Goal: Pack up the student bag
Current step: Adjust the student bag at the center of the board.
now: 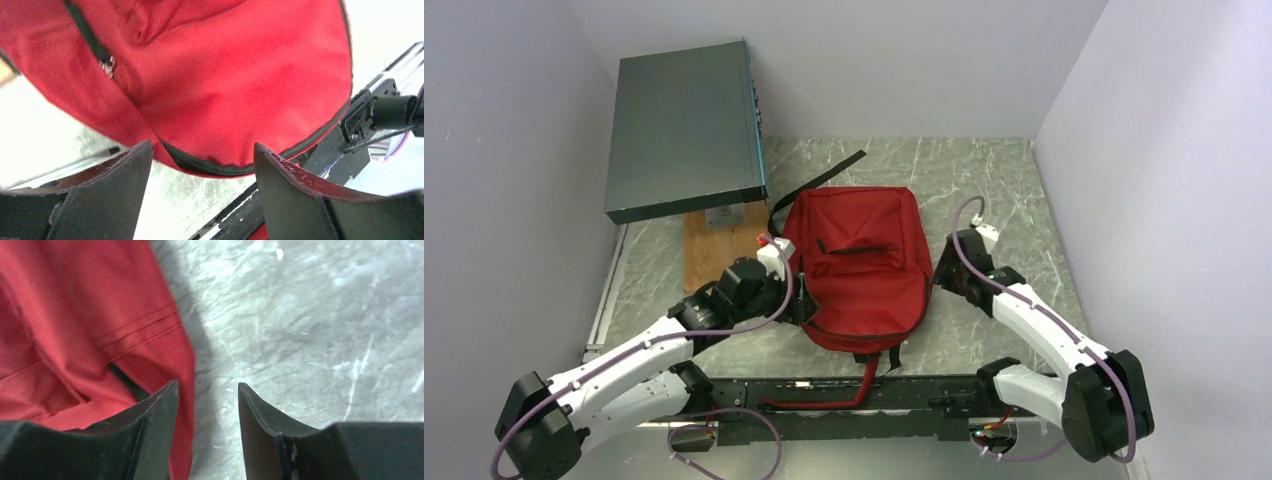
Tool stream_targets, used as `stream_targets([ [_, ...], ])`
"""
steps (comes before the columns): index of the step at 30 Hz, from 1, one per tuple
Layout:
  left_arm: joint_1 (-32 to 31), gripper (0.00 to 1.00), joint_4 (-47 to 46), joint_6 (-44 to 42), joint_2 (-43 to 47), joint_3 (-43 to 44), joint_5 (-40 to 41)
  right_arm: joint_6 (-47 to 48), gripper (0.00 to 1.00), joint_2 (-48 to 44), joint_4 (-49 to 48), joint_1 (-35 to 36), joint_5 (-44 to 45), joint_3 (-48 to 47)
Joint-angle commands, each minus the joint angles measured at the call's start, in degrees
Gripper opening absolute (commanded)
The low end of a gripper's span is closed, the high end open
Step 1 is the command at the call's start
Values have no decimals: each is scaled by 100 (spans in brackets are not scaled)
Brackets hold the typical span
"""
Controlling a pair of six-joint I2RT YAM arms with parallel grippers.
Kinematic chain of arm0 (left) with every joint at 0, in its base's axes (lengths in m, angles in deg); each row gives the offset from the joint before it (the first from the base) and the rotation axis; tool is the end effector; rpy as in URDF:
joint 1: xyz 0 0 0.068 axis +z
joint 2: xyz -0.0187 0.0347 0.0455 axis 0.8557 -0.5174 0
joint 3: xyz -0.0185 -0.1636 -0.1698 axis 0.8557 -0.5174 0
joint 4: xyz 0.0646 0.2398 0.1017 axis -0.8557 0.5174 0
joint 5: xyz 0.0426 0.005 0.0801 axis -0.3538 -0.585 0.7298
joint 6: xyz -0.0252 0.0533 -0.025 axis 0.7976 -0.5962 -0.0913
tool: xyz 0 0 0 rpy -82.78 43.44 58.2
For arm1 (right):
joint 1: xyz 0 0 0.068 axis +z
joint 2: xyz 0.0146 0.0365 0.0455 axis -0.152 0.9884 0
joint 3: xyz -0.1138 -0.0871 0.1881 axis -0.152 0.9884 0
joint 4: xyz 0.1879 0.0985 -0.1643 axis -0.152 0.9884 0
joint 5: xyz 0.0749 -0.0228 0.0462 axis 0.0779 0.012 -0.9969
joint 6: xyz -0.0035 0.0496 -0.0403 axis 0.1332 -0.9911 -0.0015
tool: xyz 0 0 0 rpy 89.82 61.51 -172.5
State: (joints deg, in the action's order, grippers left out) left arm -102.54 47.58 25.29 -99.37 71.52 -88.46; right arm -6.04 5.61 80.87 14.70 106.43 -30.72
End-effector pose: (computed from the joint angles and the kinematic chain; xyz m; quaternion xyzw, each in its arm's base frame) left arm 0.1695 -0.1693 0.2012 0.1394 0.8638 -0.3226 0.3610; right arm 0.2267 0.0820 0.1548 0.1767 0.9168 0.0473 0.3549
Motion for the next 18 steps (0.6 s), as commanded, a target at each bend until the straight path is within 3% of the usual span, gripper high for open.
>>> stream_targets([
  [1,4,78,-1309,1599,427,-707,402,312,53,-290,-196,-458,-1288,-13],
  [4,18,76,-1714,2085,708,-1091,579,1150,60,-655,-428,-89,-1555,-326],
  [6,22,74,-1803,2366,928,-1320,688,1641,76,-876,-650,354,-1425,-539],
  [9,27,73,-1758,2668,1323,-1586,1022,2108,87,-678,-1036,729,-1696,-882],
  [14,43,77,-1428,2929,1988,-1800,1249,1857,84,431,-1375,854,-2286,-1699],
  [18,68,79,-1359,2760,2256,-1806,1067,1307,60,782,-1550,846,-2192,-1745],
])
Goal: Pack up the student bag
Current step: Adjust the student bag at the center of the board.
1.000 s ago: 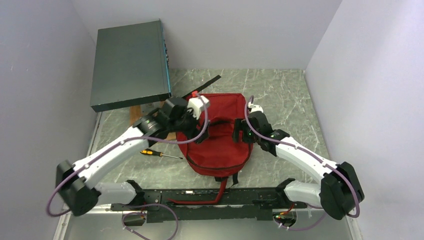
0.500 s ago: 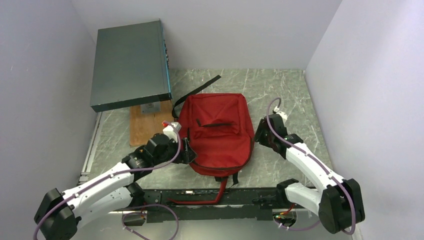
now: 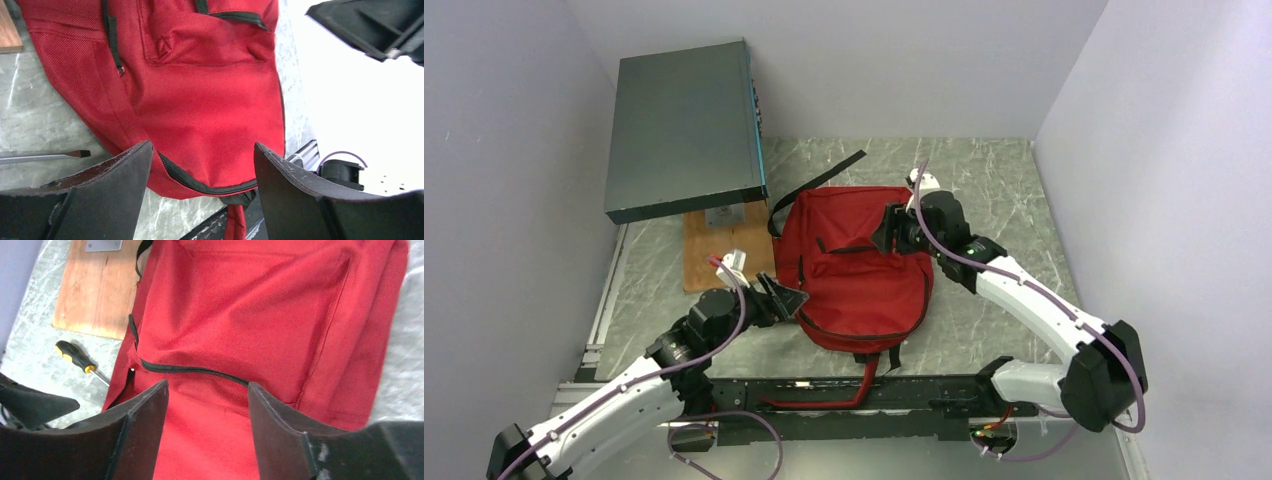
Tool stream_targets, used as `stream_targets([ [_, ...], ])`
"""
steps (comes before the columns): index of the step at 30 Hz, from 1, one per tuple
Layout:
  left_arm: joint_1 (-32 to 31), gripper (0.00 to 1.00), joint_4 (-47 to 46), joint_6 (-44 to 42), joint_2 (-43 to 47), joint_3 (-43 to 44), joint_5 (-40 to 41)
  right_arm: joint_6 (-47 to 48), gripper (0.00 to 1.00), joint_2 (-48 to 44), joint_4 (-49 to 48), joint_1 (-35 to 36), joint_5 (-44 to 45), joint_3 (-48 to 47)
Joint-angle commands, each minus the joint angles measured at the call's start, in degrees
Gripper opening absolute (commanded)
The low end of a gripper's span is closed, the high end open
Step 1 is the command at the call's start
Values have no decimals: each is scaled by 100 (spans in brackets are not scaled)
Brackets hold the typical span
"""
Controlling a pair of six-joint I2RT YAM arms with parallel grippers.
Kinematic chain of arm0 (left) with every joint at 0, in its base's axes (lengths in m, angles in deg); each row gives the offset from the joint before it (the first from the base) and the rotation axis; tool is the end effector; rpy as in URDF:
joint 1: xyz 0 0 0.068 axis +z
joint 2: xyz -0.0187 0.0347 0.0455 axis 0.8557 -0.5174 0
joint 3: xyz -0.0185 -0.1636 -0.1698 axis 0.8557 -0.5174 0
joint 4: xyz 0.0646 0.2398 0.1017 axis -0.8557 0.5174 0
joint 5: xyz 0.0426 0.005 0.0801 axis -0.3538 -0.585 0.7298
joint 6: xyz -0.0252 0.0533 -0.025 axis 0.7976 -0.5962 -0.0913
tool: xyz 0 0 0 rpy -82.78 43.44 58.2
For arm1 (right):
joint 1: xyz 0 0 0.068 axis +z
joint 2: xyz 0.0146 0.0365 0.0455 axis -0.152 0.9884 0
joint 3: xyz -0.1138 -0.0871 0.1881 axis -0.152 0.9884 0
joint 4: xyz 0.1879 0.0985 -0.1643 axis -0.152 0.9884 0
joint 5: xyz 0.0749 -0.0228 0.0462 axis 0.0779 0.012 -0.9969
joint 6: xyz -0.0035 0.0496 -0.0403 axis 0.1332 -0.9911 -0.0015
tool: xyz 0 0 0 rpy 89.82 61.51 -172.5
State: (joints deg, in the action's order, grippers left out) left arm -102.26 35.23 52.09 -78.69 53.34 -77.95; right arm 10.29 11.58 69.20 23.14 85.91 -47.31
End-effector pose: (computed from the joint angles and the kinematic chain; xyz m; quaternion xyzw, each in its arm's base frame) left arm 0.1487 -0.1355 0.1795 -0.1076 0.7987 -0.4295 0.4075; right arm 0.2546 0.1614 0.2471 -0.0820 0.8573 0.2529 0.4408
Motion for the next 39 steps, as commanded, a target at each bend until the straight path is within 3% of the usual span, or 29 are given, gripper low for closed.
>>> stream_targets([
  [1,45,80,-340,-34,145,27,-77,-422,57,213,-496,-4,-152,40],
  [3,85,80,-721,-339,-197,174,-449,-653,48,258,-687,-88,-109,325],
  [5,157,71,-818,-859,-865,617,-1035,-862,35,310,-978,-469,-470,657],
  [7,164,67,-776,-1255,-1617,1179,-1493,-1051,28,359,-1396,-916,-1020,1031],
  [10,180,66,-1168,-1503,-2577,1581,-1745,-1204,26,442,-1633,-1491,-1558,1471],
  [13,441,66,-1589,-1671,-3494,1762,-1747,-1027,25,474,-1368,-1769,-1344,1628],
  [19,1105,57,-1011,-2043,-4953,2274,-1913,-703,25,572,-494,-2144,-831,1511],
  [21,1108,57,-902,-2196,-5091,2254,-1902,-368,32,282,-423,-2059,-1054,1404],
  [24,1108,55,-1237,-2286,-4899,1967,-2168,-66,59,-337,-363,-1684,-1068,1315],
  [26,1109,55,-1453,-2270,-4620,1734,-2303,14,65,-590,-319,-1476,-1022,1252],
  [30,1108,60,-1120,-2333,-4024,1664,-2028,32,63,-369,-160,-1206,-1086,1021],
  [34,1120,74,-913,-2376,-3806,1833,-1541,25,57,-184,-362,-1126,-1022,1008],
  [36,1156,73,-851,-2411,-4053,2095,-1582,75,53,10,-498,-1116,-998,998],
  [39,1171,63,-893,-2399,-4605,2446,-1804,125,47,437,-520,-1091,-989,857],
])
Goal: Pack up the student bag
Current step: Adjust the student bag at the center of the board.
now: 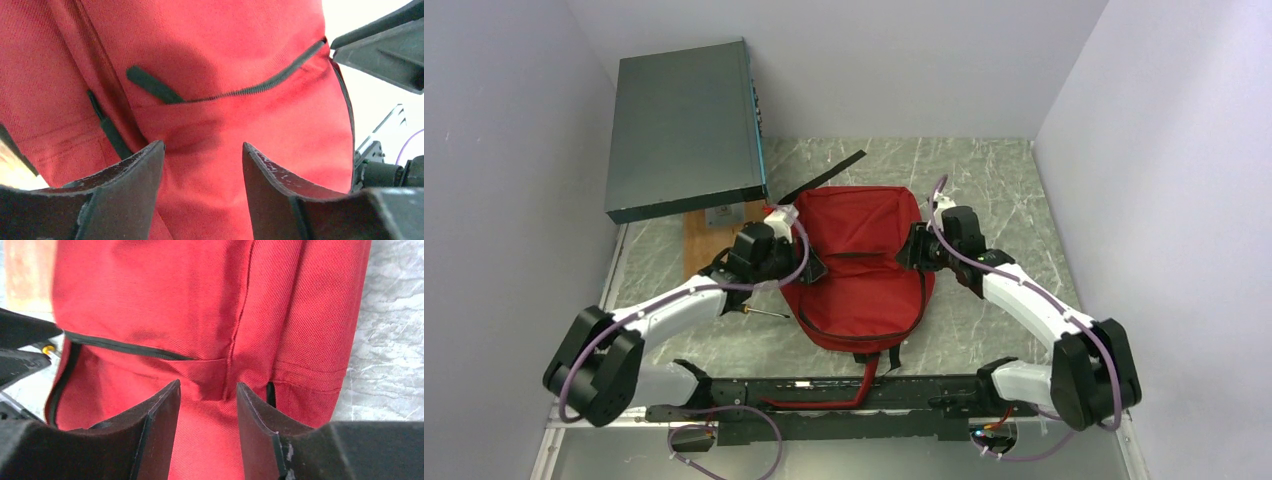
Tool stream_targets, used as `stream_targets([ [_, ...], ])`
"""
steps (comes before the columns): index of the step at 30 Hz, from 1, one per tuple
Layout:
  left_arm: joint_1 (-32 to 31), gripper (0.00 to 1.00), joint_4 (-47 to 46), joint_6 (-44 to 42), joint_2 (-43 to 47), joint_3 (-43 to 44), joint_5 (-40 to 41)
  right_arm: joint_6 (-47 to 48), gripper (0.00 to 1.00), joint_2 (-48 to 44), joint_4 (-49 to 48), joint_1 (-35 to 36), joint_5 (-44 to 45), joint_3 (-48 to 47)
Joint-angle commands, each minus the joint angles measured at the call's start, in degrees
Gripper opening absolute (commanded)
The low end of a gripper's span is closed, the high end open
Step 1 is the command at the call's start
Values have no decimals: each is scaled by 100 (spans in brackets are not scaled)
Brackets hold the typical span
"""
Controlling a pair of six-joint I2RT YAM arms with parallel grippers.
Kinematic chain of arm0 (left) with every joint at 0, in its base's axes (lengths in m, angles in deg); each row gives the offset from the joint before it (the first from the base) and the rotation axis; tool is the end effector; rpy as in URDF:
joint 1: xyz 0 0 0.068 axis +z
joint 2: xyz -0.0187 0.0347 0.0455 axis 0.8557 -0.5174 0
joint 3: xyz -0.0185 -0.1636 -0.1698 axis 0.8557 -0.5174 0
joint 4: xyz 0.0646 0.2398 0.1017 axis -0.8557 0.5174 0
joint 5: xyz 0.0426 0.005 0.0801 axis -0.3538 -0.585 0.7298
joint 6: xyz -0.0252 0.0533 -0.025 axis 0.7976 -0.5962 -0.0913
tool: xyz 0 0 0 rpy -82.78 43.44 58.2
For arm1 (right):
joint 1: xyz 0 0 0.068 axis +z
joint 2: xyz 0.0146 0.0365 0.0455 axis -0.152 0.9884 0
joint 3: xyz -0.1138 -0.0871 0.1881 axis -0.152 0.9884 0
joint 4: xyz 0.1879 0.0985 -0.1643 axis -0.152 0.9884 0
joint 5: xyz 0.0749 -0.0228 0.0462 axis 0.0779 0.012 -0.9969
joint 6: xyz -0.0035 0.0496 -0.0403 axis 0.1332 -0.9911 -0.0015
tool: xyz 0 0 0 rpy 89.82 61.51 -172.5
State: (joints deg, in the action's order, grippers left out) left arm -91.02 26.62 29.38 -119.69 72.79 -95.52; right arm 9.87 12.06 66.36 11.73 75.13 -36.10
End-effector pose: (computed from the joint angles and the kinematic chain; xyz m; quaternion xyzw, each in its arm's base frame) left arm 0.2389 -0.1637 0.1609 0.0521 0.8623 -0.3495 0.3628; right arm 0.2610 0.1100 0.1806 -0.0320 0.8925 0.2623 0.3655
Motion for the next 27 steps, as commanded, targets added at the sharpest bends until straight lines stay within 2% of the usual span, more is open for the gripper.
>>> stream_targets([
  [1,46,60,-73,-95,-679,581,-96,150,46,499,-233,88,140,-315],
  [6,46,47,-213,-55,-1264,835,-181,32,46,712,-270,381,456,-442],
  [8,46,41,-77,-107,-1386,946,-91,-31,40,759,-227,419,692,-463],
  [12,51,27,230,-270,-1367,1004,222,-267,4,736,-110,234,752,-495],
  [13,54,20,284,-322,-1322,993,313,-312,0,683,-55,41,535,-528],
  [15,56,1,472,-417,-1198,946,513,-538,0,475,23,-472,-96,-476],
  [19,58,0,381,-588,-725,567,571,-1040,0,59,-173,-1599,-1756,-96],
  [21,60,0,182,-667,-432,307,340,-924,0,40,3,-1709,-2108,-137],
  [24,59,0,68,-630,-27,-10,125,-1051,0,117,-344,-1681,-2868,48],
  [25,57,0,57,-601,98,-79,45,-1028,0,102,-275,-1678,-2862,46],
  [26,57,0,38,-565,230,-154,-36,-896,5,69,-48,-1684,-2708,-37],
  [27,56,0,17,-504,398,-223,-121,-690,22,17,256,-1661,-2475,-167],
])
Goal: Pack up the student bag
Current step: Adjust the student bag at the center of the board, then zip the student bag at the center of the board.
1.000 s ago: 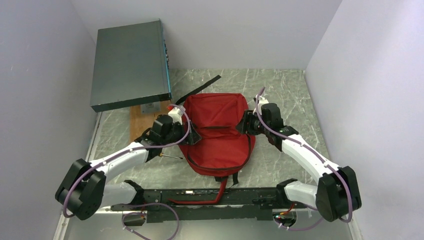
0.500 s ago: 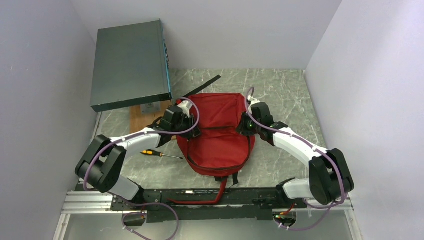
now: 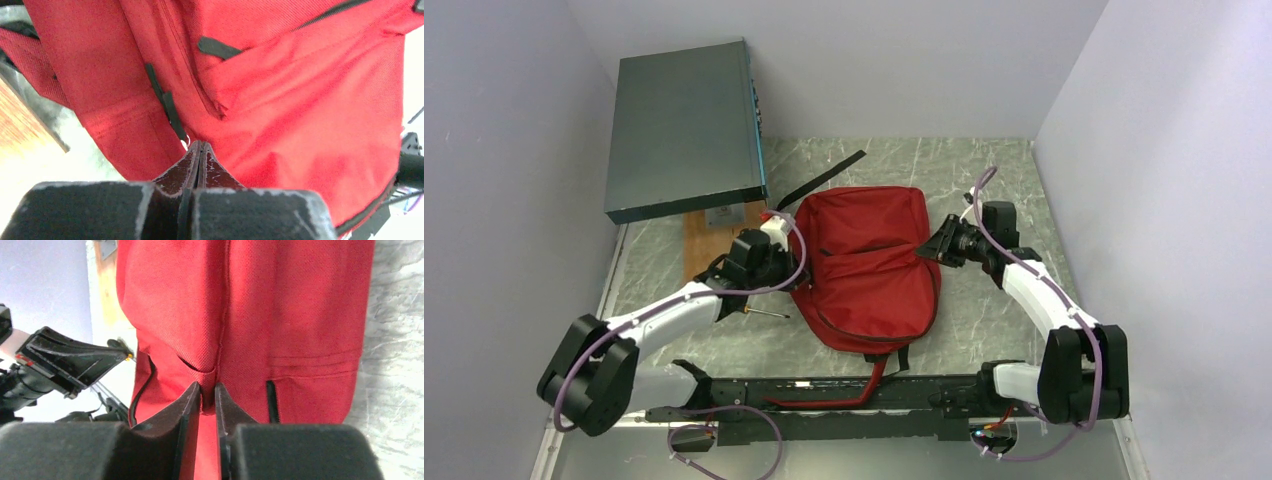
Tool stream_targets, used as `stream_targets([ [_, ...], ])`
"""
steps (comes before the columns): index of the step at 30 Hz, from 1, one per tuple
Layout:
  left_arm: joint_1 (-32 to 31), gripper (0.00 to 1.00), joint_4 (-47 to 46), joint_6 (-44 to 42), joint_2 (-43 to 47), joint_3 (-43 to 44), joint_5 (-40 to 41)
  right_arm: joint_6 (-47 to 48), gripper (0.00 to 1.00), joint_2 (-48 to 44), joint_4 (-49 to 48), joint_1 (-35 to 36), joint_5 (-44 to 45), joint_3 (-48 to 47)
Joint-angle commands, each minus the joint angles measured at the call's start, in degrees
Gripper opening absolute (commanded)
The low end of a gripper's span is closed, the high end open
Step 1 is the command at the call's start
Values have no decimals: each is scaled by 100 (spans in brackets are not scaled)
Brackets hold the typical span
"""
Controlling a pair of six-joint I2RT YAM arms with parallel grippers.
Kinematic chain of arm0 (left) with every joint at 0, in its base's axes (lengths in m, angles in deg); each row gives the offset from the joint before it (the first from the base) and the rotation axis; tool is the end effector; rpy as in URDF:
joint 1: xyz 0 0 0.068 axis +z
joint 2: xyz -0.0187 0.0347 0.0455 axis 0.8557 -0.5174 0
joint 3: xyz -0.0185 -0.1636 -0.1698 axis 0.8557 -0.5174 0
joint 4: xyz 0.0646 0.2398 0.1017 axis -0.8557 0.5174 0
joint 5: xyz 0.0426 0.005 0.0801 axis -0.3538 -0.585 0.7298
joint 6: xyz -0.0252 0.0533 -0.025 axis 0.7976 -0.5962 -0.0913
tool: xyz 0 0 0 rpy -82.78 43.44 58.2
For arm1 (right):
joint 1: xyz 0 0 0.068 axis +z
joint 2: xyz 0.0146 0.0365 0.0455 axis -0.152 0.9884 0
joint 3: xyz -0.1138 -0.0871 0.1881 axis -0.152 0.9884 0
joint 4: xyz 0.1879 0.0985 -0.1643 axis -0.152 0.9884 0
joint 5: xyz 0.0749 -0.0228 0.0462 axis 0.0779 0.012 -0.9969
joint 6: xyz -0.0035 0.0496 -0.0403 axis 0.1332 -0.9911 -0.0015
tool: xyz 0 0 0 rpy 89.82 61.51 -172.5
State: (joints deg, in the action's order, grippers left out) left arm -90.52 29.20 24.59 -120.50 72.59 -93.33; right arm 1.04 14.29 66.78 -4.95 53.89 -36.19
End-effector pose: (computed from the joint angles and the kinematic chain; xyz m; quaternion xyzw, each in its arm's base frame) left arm 0.2390 -0.1586 0.1511 0.0728 0.8769 -0.3062 0.3632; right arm 0.2769 0.0468 0.1750 0.0882 0.8703 0.3828 0.2971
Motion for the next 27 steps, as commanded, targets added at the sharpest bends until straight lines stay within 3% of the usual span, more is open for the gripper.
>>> stream_targets([
  [1,4,0,-252,40,610,-263,-431,466,38,-278,608,57,61,-361],
  [3,5,3,-288,182,854,-391,-515,1013,53,-452,1178,342,1026,-743],
  [6,5,18,-420,415,1248,-677,-532,1371,56,-620,1289,1071,2031,-1078],
  [11,4,42,-352,766,1991,-1016,-390,1404,62,-519,199,2181,2438,-1119],
  [18,6,81,935,921,3233,-1092,95,1649,64,870,-682,3400,2882,-1630],
  [23,5,86,1666,984,4060,-1143,299,1725,53,1979,-215,4191,4094,-2551],
  [27,5,87,1897,1122,4480,-1266,338,1608,48,2558,122,4373,4447,-3086],
])
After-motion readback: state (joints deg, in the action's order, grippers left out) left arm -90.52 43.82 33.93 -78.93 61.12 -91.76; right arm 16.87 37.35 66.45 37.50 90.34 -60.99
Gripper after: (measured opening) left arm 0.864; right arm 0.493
